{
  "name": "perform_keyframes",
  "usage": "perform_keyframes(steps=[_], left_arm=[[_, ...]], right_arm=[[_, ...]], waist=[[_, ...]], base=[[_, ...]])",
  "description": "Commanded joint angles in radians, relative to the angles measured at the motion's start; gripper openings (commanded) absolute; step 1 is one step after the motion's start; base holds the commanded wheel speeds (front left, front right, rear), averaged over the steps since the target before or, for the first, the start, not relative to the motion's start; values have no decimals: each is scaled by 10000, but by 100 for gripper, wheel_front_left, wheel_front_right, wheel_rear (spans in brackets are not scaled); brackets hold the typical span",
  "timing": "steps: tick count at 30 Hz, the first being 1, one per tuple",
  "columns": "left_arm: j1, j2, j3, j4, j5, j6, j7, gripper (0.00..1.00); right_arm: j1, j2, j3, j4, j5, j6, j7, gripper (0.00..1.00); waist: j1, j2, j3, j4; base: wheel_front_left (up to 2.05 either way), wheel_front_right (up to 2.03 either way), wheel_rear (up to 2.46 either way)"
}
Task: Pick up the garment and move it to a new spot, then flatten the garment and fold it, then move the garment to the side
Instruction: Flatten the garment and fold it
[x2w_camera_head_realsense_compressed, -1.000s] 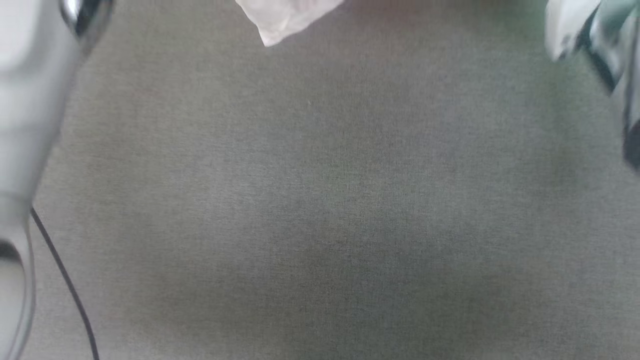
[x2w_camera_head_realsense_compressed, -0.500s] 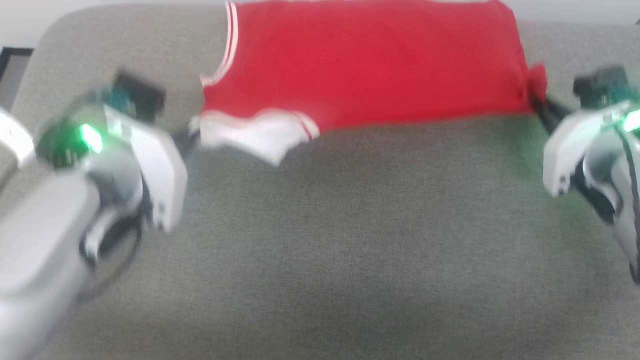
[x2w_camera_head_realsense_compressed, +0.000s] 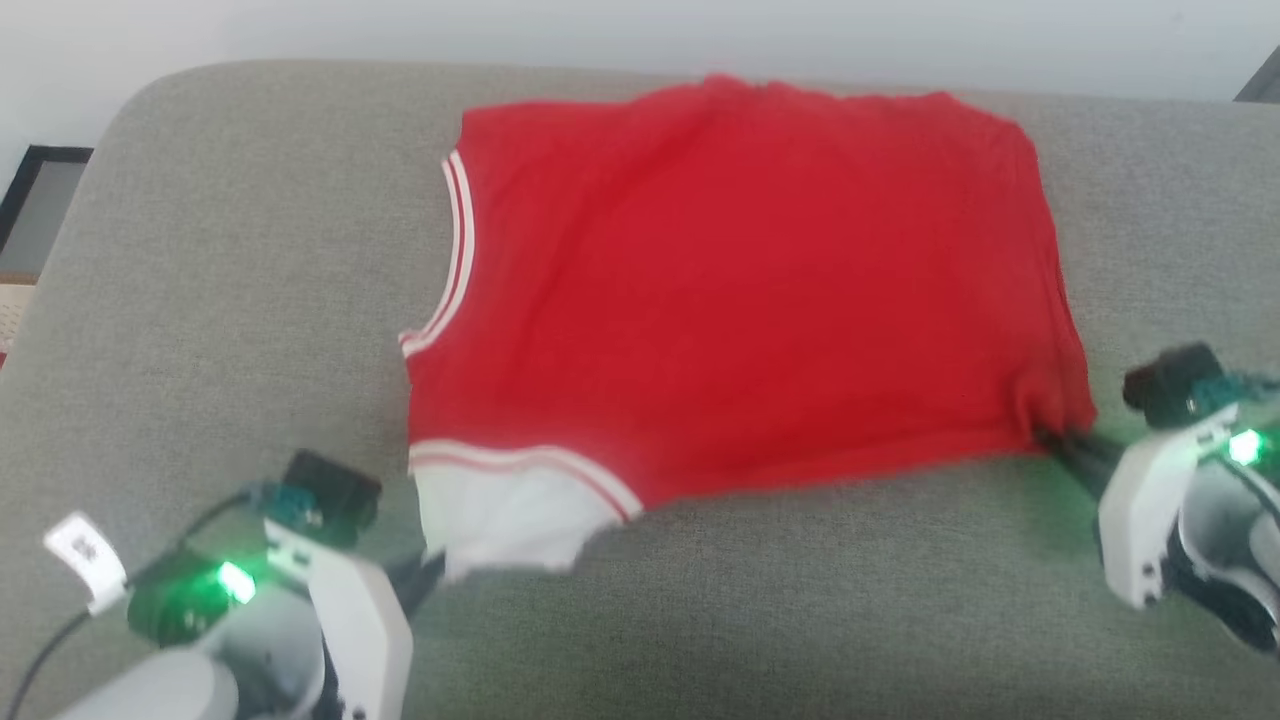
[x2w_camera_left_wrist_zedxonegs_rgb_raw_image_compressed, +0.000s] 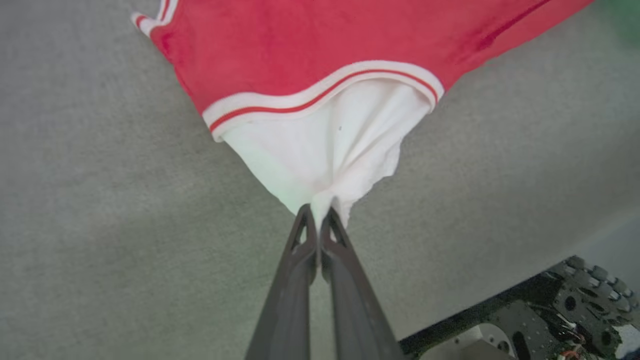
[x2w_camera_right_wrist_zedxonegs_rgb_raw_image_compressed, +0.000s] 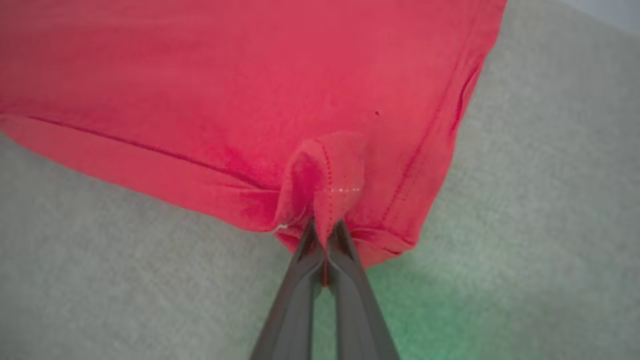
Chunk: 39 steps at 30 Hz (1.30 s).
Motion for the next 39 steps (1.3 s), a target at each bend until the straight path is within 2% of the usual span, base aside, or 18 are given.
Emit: perform_keyframes(steps=[1,8,14,20,25,30,32,35,39], left_arm=[[313,88,-50,-156,-145,146,37,0],[1576,376,-178,-793,-737,809,188,0],[2486,602,-233,-1283,-1244,1407,296,0],[2765,784,-87,-1614,-1314,1663,116,0],[2273,1302,290,-2018,-722,1777,-125,0],[1388,1901,650,-2212,-77,1530,-23,0],[881,1971,766,-2167,122,1323,100,0],[-4,1929,824,-1820,574,808,259,0],[-1353,1394,752,-864,831,-181,465,0]], right_arm=[[389,-186,-91,-254,116,-18,238,0],[2084,-820,-529,-1606,390,-18,1257,0],[3512,-1079,-908,-2582,607,-17,2012,0],[4294,-1165,-1415,-3245,779,-17,2293,0],[4696,-1056,-2467,-3703,623,-18,2271,0],[4539,-633,-3448,-3952,58,-18,2417,0],[4301,-372,-3821,-3918,-227,-18,2583,0],[3870,59,-4143,-3835,-608,-18,2890,0],[3087,532,-4360,-3570,-1090,-18,3253,0]], waist=[[1,-1,-38,1],[1,-1,-208,-28],[1,-1,-234,-96],[1,-1,-234,-130],[1,-1,-248,-187],[1,-1,-238,-376],[1,-1,-215,-445],[1,-1,-141,-542],[1,-1,20,-618]], base=[[0,0,0],[0,0,0],[0,0,0],[0,0,0],[0,0,0],[0,0,0],[0,0,0],[0,0,0],[0,0,0]])
